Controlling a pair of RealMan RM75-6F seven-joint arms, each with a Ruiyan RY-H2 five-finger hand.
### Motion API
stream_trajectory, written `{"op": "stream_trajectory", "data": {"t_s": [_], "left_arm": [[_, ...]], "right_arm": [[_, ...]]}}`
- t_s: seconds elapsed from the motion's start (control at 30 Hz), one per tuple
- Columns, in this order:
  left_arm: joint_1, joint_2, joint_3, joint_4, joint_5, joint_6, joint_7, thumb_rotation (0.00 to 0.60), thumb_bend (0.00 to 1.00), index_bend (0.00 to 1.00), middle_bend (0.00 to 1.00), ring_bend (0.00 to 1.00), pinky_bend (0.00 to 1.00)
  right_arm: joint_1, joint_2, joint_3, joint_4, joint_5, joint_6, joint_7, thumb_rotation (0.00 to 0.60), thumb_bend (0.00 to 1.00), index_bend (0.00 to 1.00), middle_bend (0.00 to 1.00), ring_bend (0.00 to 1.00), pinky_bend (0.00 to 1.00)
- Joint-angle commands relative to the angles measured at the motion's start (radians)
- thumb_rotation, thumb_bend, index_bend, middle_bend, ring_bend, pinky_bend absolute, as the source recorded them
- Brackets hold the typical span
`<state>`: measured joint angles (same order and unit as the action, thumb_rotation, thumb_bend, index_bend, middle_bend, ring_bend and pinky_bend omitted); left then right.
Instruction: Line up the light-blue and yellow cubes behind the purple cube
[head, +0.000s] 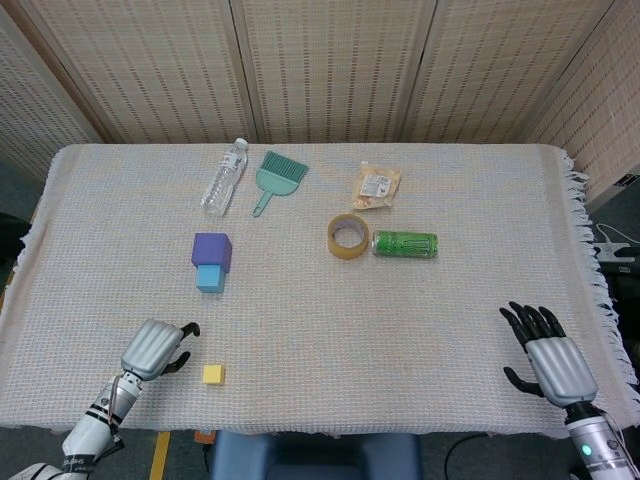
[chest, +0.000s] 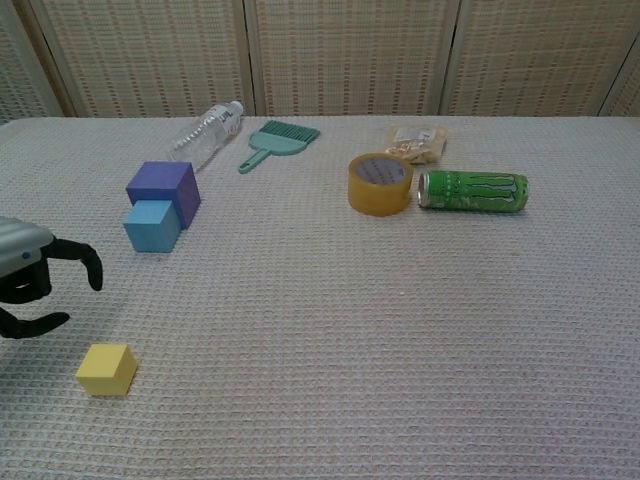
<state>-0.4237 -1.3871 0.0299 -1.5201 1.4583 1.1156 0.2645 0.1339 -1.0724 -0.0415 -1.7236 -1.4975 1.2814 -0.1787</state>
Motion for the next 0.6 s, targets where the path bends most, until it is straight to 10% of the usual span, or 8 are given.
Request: {"op": "stream_trajectory", "data": {"t_s": [0.03, 0.6], "left_arm": [[0.013, 0.013, 0.026, -0.027, 0.02, 0.006, -0.007, 0.6, 0.38, 0.3, 1.0, 1.0, 1.0], [0.062, -0.071, 0.093, -0.072, 0.089, 0.019, 0.073, 0.6, 0.37, 0.22, 1.0, 1.0, 1.0]], "right_arm": [[0.003, -0.003, -0.001, -0.001, 0.002, -0.006, -0.005, 0.525, 0.07, 0.0, 0.0, 0.0, 0.0], [-0.009, 0.03, -0.019, -0.011, -0.05, 0.024, 0.05, 0.525, 0.07, 0.0, 0.0, 0.0, 0.0]]}}
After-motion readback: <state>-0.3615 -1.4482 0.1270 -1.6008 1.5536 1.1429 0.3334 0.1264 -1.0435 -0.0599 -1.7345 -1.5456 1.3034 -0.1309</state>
